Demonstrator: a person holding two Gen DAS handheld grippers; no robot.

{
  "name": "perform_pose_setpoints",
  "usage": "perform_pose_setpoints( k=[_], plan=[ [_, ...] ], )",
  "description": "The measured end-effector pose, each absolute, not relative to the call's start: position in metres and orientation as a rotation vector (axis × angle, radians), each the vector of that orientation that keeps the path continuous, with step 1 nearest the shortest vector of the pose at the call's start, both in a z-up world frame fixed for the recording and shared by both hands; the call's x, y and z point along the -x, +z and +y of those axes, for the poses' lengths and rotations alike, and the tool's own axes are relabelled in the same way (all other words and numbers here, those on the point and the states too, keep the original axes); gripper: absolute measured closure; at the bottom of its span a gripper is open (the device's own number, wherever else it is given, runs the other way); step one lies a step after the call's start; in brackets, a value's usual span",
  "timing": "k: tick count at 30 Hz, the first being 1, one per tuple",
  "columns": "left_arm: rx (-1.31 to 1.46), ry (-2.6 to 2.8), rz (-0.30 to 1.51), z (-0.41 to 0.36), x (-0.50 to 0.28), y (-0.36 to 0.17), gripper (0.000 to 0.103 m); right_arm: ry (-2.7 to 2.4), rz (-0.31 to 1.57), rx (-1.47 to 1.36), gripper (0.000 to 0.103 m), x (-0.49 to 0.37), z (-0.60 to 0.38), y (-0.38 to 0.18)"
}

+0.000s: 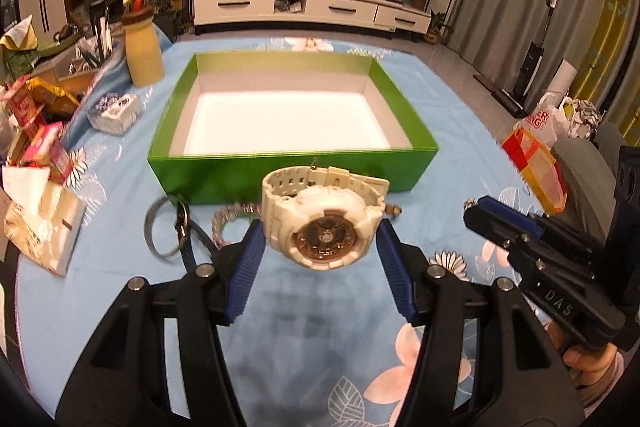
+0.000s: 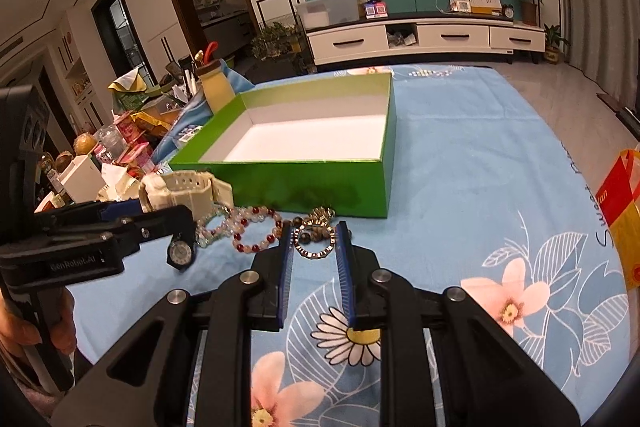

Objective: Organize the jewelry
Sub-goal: 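Carry the ring and white watch over the green box and open both tools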

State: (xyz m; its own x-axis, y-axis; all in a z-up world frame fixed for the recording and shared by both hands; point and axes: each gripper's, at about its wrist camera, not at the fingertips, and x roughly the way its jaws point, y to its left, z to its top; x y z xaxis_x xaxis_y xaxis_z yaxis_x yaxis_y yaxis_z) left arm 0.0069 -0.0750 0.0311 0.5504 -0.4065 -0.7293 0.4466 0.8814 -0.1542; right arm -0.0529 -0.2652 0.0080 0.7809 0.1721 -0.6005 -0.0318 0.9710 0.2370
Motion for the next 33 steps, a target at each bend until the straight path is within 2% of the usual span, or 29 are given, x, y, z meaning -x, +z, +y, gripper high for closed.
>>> perform_pose_setpoints(
  k=[13,24,33],
  plan=[
    [-0.044,-0.463,0.774,-0.074,-0.054,0.058,0.045,0.121,0.588,-0.179,0.082,0.016,-0.256,0.033],
    [-0.032,-0.392,0.804,-0.080,-0.107,0.043,0.045,0.117,0.540,-0.215,0.082,-0.037,-0.256,0.033],
    [-0.032,-0.337,0.832,-0.084,-0.144,0.034,0.045,0.114,0.584,-0.223,0.082,-0.083,-0.255,0.025]
  ],
)
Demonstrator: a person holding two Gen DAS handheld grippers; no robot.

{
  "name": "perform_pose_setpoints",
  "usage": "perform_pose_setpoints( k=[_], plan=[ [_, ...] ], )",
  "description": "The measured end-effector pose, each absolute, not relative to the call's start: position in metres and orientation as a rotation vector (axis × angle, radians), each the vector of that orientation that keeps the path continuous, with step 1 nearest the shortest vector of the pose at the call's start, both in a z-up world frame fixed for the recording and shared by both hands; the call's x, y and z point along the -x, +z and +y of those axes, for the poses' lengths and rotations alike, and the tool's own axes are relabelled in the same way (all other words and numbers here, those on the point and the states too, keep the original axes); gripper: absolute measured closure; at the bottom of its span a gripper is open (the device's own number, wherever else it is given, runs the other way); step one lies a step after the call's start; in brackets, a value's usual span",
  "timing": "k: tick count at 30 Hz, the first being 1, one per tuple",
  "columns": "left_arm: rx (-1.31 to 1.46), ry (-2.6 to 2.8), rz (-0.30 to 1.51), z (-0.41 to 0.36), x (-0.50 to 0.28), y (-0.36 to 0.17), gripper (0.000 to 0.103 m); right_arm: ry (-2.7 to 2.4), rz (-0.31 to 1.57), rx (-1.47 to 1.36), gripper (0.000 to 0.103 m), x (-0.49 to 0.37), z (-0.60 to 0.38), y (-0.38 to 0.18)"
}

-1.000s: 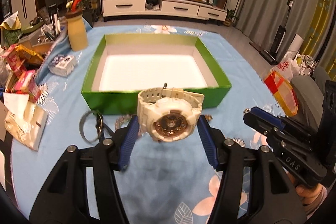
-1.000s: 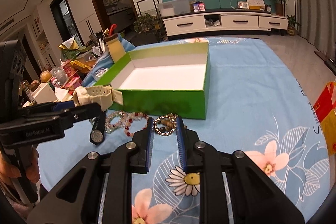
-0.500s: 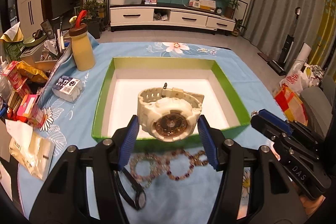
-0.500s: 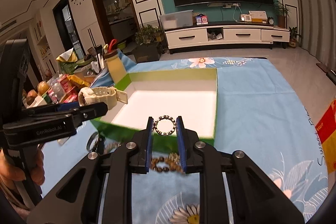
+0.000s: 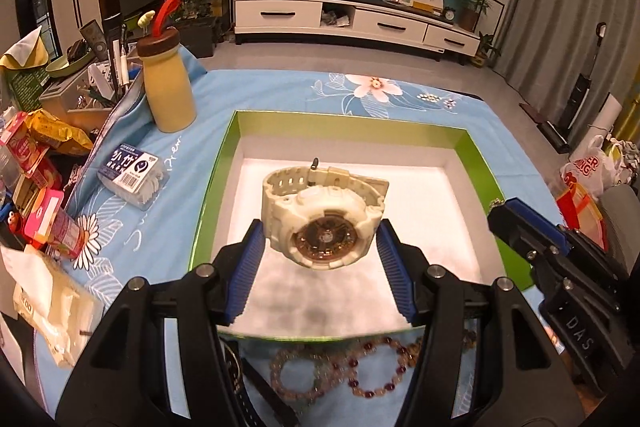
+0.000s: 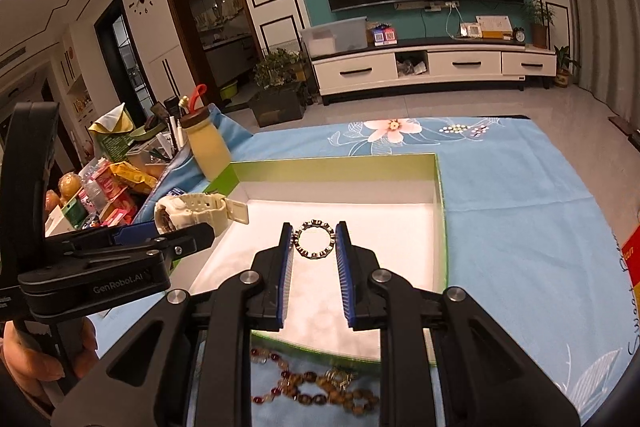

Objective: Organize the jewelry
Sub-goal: 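Carry the ring and white watch over the green box and open both tools, then withdraw both open tools from the box back toward the remaining jewelry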

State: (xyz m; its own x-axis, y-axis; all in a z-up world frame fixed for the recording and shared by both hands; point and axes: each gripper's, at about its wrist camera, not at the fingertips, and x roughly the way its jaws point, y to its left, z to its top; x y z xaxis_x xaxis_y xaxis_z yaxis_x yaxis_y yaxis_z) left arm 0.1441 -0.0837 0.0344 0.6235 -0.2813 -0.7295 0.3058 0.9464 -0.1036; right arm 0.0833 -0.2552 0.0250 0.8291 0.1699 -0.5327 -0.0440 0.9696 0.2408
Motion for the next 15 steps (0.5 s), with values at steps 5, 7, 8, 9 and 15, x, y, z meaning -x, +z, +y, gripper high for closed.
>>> perform_pose_setpoints(
  k=[5,7,8,9,15],
  plan=[
    [-0.058,-0.327,0.841,-0.090,-0.154,0.029,0.045,0.112,0.636,-0.210,0.082,-0.102,-0.250,0.011],
    [-0.065,-0.327,0.850,-0.093,-0.156,0.026,0.045,0.113,0.664,-0.203,0.081,-0.109,-0.248,0.006],
    [-0.072,-0.328,0.858,-0.094,-0.157,0.024,0.044,0.112,0.673,-0.201,0.081,-0.110,-0.248,0.004],
    [-0.076,-0.329,0.867,-0.095,-0.158,0.022,0.044,0.111,0.678,-0.200,0.079,-0.111,-0.247,0.002],
    [-0.093,-0.327,0.865,-0.095,-0.156,0.022,0.040,0.075,0.677,-0.167,0.054,-0.104,-0.245,-0.002]
  ],
)
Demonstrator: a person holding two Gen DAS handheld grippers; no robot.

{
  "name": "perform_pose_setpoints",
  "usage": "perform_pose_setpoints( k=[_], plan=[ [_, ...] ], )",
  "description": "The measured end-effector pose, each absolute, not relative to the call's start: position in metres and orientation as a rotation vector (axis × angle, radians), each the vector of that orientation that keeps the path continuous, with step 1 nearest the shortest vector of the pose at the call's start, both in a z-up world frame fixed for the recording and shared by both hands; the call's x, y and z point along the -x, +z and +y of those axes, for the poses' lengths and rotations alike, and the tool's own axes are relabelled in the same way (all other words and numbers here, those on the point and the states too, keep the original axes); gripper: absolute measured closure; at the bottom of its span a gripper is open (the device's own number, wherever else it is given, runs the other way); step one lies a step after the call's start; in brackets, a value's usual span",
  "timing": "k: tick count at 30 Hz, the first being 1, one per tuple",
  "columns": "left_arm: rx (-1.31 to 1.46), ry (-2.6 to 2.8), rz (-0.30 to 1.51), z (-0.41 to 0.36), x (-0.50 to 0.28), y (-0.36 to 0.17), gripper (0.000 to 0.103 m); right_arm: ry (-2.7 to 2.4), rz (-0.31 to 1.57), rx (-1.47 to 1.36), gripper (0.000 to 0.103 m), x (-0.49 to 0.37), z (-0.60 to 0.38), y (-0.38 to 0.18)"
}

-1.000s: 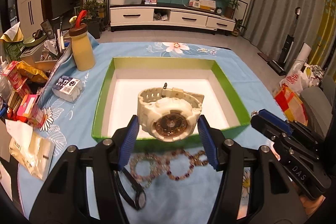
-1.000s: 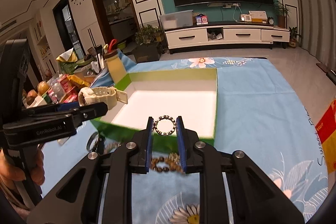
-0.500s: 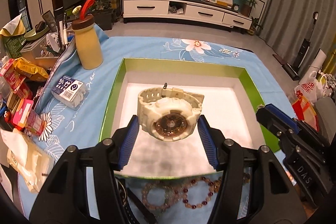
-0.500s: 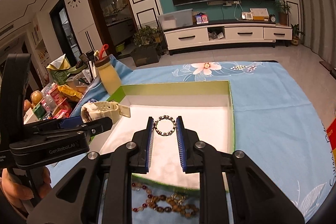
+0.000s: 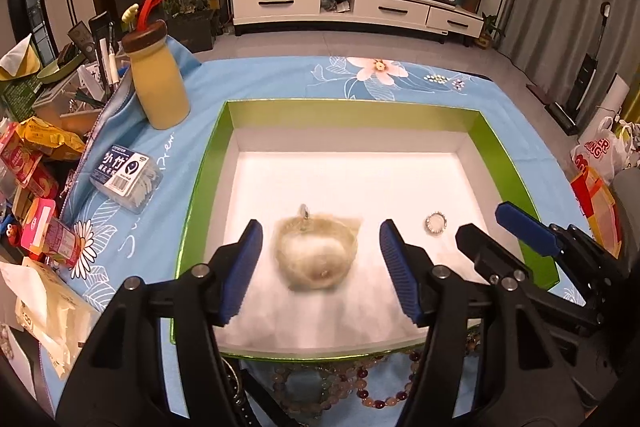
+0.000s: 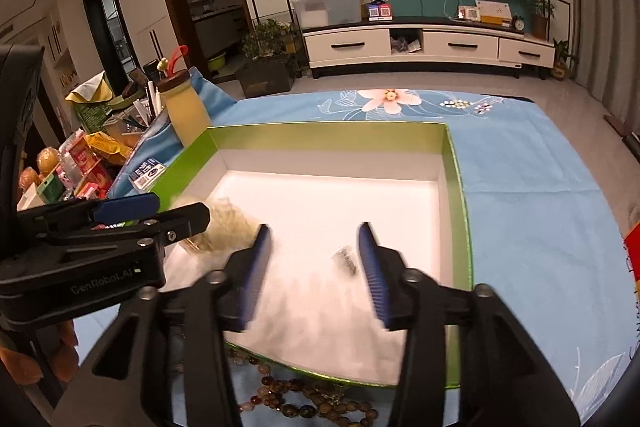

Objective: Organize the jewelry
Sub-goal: 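Withdraw both open tools from the box back toward the remaining jewelry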

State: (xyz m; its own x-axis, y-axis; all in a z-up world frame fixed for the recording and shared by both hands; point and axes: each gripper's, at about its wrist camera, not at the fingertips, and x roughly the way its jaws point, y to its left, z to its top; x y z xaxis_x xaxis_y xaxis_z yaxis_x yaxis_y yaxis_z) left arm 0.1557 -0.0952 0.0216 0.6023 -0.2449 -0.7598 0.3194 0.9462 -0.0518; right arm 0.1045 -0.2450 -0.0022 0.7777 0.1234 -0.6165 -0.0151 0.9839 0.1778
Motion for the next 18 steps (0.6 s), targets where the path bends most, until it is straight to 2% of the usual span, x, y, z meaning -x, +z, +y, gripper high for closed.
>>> perform_pose_setpoints(
  k=[6,15,18],
  plan=[
    [-0.072,-0.346,0.817,-0.089,-0.139,0.040,0.029,0.072,0.648,-0.199,0.054,-0.087,-0.254,0.007],
    [-0.076,-0.350,0.786,-0.069,-0.089,0.054,0.009,0.084,0.601,-0.221,0.046,-0.034,-0.255,0.022],
    [-0.075,-0.359,0.819,-0.060,-0.074,0.048,0.002,0.090,0.608,-0.233,0.040,-0.016,-0.253,0.021]
  ],
)
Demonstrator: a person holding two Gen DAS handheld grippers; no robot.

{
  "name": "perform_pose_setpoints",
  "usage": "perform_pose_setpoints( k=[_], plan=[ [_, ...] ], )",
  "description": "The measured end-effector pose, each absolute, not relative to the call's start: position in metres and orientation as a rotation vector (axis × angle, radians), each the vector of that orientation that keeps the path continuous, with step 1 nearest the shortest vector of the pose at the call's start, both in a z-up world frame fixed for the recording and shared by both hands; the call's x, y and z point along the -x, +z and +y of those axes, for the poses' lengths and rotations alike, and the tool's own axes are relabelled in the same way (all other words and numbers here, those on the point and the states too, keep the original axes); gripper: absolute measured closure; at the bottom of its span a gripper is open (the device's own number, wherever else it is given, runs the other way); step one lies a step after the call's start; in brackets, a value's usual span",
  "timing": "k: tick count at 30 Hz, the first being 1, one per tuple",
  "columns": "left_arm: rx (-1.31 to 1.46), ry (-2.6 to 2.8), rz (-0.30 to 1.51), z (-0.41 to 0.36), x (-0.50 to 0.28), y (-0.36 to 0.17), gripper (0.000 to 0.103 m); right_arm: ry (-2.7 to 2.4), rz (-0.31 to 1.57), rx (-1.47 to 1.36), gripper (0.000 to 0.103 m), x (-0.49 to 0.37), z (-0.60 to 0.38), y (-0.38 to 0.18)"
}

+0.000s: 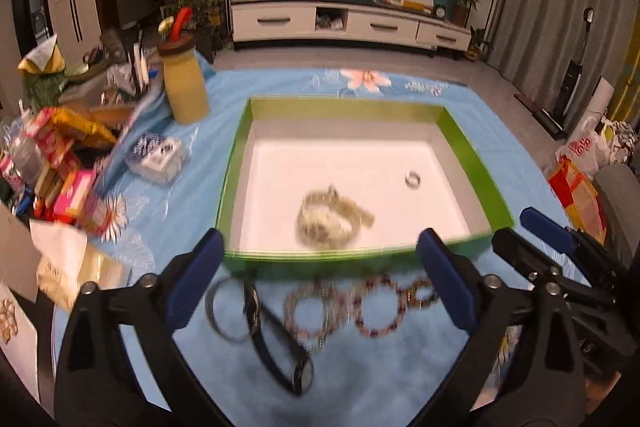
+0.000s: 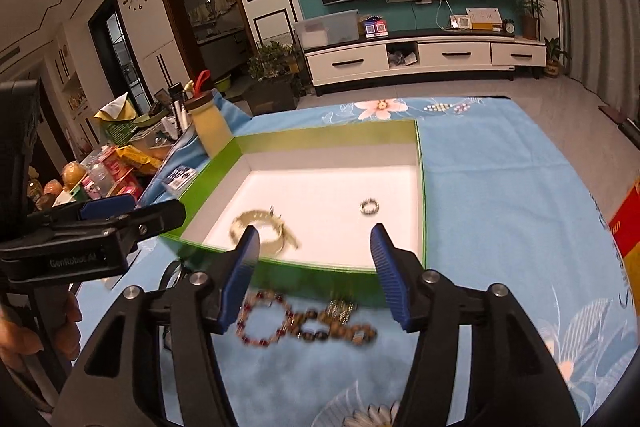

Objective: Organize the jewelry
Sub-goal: 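Withdraw both open tools from the box back toward the remaining jewelry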

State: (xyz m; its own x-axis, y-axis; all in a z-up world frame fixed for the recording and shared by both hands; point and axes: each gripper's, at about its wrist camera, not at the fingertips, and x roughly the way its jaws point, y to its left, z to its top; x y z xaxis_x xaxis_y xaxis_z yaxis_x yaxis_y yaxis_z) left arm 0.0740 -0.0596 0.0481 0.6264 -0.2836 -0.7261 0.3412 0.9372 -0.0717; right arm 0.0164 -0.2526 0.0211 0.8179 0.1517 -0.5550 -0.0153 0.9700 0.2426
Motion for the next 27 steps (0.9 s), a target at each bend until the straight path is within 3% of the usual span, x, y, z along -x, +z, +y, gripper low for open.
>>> perform_pose_setpoints(
  k=[8,17,27],
  plan=[
    [-0.004,-0.318,0.879,-0.017,-0.044,0.037,0.002,0.103,0.662,-0.248,0.027,0.024,-0.249,0.010],
    [0.080,-0.244,0.907,0.036,-0.029,0.027,0.002,0.096,0.692,-0.302,0.026,0.043,-0.256,0.005],
    [0.035,-0.292,1.012,0.040,0.003,-0.022,0.002,0.139,0.761,-0.335,0.026,0.061,-0.253,-0.020]
  ],
)
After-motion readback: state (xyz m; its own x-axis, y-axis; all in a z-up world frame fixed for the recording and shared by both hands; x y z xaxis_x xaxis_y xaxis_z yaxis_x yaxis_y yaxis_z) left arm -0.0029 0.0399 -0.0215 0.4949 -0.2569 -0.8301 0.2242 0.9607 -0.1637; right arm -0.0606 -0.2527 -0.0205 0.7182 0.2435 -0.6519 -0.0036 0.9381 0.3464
